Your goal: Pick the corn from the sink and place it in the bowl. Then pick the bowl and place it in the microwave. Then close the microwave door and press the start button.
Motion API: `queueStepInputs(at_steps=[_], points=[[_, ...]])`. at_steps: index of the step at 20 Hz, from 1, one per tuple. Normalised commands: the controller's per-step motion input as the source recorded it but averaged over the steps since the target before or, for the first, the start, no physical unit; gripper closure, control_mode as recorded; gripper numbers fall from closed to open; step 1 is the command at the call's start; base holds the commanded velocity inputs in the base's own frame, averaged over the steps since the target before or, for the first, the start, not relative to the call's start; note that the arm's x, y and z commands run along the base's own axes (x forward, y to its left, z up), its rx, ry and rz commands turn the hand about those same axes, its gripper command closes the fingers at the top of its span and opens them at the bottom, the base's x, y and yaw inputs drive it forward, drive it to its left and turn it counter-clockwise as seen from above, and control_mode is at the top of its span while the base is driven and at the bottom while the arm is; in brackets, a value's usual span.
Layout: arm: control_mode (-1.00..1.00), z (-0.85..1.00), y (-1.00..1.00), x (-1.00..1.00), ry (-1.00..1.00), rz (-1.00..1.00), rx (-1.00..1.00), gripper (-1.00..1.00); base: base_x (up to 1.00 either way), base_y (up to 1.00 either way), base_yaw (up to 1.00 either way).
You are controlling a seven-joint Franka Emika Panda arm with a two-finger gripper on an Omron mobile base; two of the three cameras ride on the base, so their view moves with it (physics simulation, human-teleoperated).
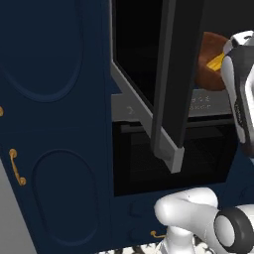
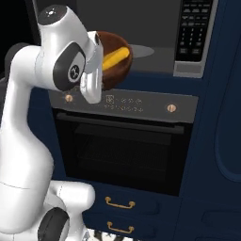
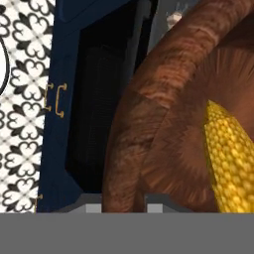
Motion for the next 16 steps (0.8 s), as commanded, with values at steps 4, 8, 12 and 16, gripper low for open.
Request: queueStepInputs(at_steps=[4,8,12,16], points=[[-1.0,0.0,-0.05,1.0,0.0,0.0,0.0,1.0,0.0,0.0,0.0],[-1.0,0.0,-0.03,1.0,0.0,0.0,0.04,1.0,0.0,0.0,0.0],[-1.0,0.07,0.13,1.0,0.0,0.0,0.0,1.0,0.0,0.0,0.0],[-1.0,0.19,0.05,1.0,-0.05,0.0,0.0,1.0,0.0,0.0,0.0]])
